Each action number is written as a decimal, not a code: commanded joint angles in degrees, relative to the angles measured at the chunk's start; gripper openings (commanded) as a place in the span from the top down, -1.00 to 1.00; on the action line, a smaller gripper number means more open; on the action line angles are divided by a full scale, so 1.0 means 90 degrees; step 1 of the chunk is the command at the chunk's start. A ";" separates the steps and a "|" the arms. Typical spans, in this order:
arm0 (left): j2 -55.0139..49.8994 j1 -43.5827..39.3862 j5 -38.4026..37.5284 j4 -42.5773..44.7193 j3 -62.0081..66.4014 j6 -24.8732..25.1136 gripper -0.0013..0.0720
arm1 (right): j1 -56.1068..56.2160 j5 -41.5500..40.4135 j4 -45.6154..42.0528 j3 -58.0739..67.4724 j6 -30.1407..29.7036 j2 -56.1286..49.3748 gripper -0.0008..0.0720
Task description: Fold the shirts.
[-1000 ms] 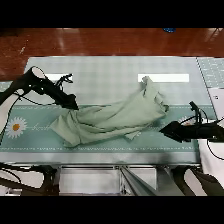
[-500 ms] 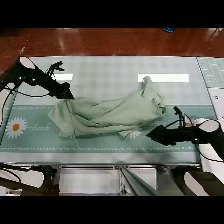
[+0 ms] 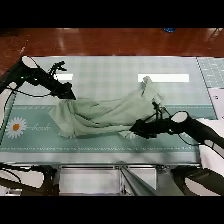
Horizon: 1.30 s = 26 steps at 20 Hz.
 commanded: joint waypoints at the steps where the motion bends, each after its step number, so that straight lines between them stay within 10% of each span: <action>1: -0.0002 -0.0010 0.0007 0.0002 0.0007 0.0000 0.90 | 0.0580 -0.0294 0.0095 0.0508 0.0027 -0.0556 -0.14; 5: -0.0002 -0.0010 0.0007 0.0002 0.0007 0.0000 0.90 | 0.1027 -0.0296 0.0153 0.0809 0.0097 -0.0957 -0.11; 8: -0.0002 -0.0010 0.0007 0.0000 0.0007 -0.0002 0.90 | 0.1263 -0.0427 0.0197 0.0879 -0.0070 -0.1008 0.91; 13: 0.0053 0.0051 0.0019 -0.0024 0.0187 -0.0143 0.90 | 0.1132 0.0340 -0.0410 0.1885 -0.0362 -0.1003 0.90; 22: 0.1921 0.1615 0.2312 -0.3674 0.2929 -0.0719 0.90 | -0.1734 0.2616 -0.2492 0.8483 0.0476 0.0245 0.90; 26: 0.3245 0.2290 0.2501 -0.3694 0.3368 -0.0525 0.90 | -0.2290 0.2917 -0.2499 1.0285 0.0362 0.1001 0.90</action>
